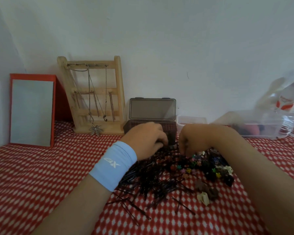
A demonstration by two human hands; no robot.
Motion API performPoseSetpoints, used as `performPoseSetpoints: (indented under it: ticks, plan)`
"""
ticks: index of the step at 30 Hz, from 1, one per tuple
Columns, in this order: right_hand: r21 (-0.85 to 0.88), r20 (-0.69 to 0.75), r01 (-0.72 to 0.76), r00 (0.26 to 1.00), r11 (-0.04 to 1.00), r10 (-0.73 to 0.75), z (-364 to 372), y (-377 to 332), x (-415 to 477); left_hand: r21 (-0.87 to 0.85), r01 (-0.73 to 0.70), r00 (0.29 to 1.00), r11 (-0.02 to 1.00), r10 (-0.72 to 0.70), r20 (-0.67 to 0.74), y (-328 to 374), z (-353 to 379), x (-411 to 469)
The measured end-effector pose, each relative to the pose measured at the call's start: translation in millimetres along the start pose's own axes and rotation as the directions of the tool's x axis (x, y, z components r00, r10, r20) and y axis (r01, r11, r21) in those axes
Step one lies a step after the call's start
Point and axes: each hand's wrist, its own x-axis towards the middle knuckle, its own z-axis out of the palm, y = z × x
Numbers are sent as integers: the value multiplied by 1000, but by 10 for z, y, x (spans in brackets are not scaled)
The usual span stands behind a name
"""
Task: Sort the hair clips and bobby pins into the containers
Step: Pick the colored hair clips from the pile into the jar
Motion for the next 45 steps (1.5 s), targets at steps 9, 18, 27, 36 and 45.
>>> performPoseSetpoints:
  ticks: [9, 18, 27, 36, 45]
  plan:
    - [-30, -18, -88, 996, 996, 88, 88, 21, 102, 201, -152, 982, 968, 125, 143, 220, 295, 145]
    - [103, -8, -15, 1000, 995, 16, 95, 109, 125, -106, 55, 991, 993, -41, 131, 126, 134, 119]
    - [94, 36, -86, 996, 992, 83, 30, 141, 48, -43, -27, 993, 999, 32, 117, 182, 228, 54]
    - [103, 127, -158, 981, 982, 144, -41, 75, -71, -167, -31, 974, 985, 67, 214, 236, 274, 29]
    - [97, 31, -131, 991, 987, 129, -42, 72, -57, -434, 111, 986, 894, -46, 159, 113, 102, -13]
